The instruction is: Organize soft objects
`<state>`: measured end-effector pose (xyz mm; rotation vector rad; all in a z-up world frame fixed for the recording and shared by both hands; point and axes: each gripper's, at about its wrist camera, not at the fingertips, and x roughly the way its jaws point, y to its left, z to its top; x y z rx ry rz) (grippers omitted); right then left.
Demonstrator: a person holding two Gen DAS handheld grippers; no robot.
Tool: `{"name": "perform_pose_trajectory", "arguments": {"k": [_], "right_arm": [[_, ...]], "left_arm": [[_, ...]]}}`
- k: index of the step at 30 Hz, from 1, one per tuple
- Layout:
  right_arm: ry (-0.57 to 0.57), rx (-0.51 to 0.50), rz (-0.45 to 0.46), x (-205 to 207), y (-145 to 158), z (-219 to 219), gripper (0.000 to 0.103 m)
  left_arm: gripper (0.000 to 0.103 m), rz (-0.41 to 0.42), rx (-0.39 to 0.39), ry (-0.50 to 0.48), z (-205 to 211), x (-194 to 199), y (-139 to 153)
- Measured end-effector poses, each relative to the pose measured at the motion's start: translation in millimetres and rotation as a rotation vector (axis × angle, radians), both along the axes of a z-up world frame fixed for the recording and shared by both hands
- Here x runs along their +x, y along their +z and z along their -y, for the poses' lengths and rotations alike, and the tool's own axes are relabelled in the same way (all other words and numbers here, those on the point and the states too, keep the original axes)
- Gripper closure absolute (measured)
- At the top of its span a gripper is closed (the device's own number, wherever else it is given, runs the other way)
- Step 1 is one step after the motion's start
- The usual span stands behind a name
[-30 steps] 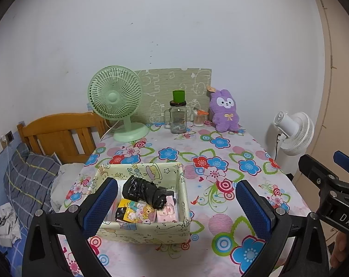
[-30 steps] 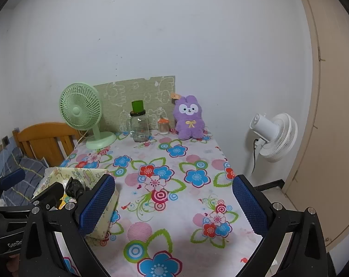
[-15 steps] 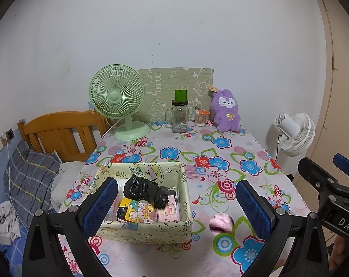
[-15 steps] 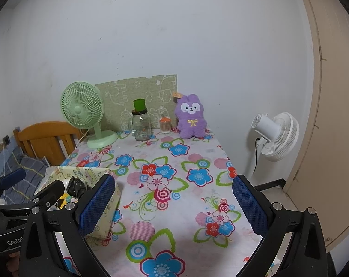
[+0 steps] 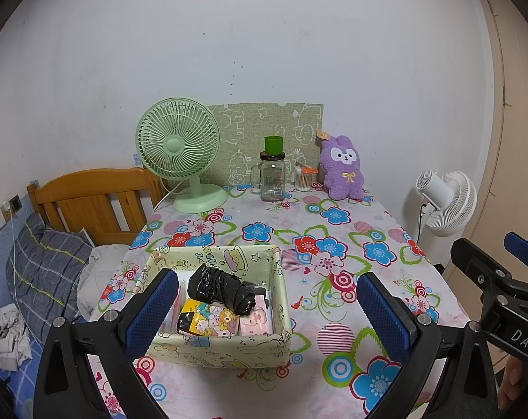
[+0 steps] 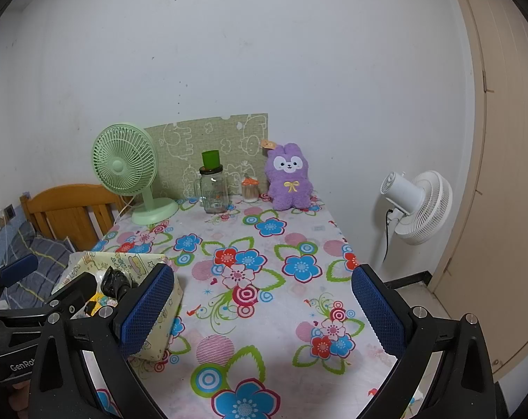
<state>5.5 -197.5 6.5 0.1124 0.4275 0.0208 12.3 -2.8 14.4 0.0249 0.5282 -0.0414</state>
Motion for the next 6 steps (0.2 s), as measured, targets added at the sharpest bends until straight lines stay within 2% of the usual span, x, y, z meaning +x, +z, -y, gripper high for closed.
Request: {"name": "perform_pose_trajectory", "arguments": {"k": [6], "right_arm": [[0.001,0.000,-0.001,0.1,0.2,0.4,0.000]], "left_arm": [[0.000,0.000,0.001,0.001,0.1,-0.1,0.0]]}}
